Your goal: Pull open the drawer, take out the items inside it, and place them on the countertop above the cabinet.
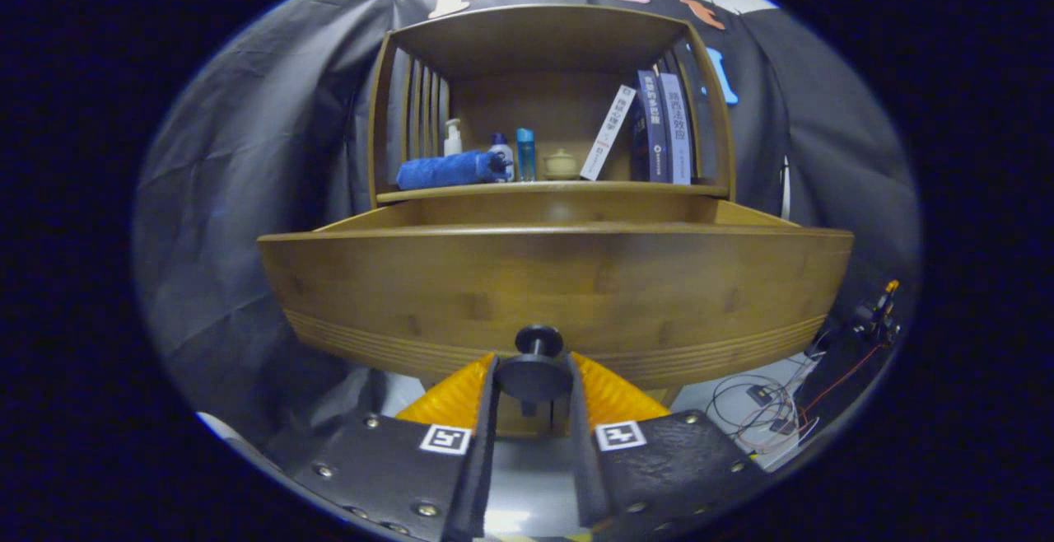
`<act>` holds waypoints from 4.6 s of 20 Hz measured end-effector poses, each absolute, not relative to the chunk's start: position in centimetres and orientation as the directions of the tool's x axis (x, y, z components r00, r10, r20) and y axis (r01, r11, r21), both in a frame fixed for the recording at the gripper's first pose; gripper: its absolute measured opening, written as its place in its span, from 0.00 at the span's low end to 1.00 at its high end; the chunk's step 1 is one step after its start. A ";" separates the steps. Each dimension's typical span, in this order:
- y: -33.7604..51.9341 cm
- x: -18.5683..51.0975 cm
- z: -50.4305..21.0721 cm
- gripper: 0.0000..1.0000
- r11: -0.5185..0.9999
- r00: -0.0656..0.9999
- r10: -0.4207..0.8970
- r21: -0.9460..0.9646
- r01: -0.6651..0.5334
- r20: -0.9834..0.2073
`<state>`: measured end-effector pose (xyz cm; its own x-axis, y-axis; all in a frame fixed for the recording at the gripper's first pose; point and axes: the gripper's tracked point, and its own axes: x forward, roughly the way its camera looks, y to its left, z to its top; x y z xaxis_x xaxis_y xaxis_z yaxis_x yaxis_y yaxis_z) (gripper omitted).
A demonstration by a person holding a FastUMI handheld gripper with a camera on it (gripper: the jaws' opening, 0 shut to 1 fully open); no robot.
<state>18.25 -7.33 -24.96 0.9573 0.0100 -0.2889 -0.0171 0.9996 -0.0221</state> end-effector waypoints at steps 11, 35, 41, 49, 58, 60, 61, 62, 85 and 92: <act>-5.9 16.8 -14.1 0.91 0.990 0.979 0.010 -0.139 -0.039 -0.203; -10.9 29.7 -8.4 0.92 0.977 0.914 -0.134 -0.205 0.057 -0.382; -11.0 32.3 -15.9 0.92 0.982 0.770 -0.120 -0.190 -0.002 -0.627; -8.8 32.1 -24.6 0.94 0.997 0.444 -0.057 -0.031 0.067 -0.894; -10.1 31.2 -27.8 0.46 0.984 0.267 -0.128 -0.089 0.152 -0.955; -9.8 31.5 -27.0 0.40 0.990 0.337 -0.084 -0.039 0.136 -0.938; -9.8 31.7 -26.3 0.40 0.991 0.383 -0.058 -0.008 0.130 -0.922; -9.9 31.7 -25.7 0.40 0.992 0.420 -0.049 0.005 0.125 -0.906; -8.3 45.3 -8.5 0.39 0.990 0.949 -0.022 -0.139 -0.024 -0.314; -10.7 52.0 -11.7 0.39 0.996 0.930 -0.086 -0.003 0.091 -0.358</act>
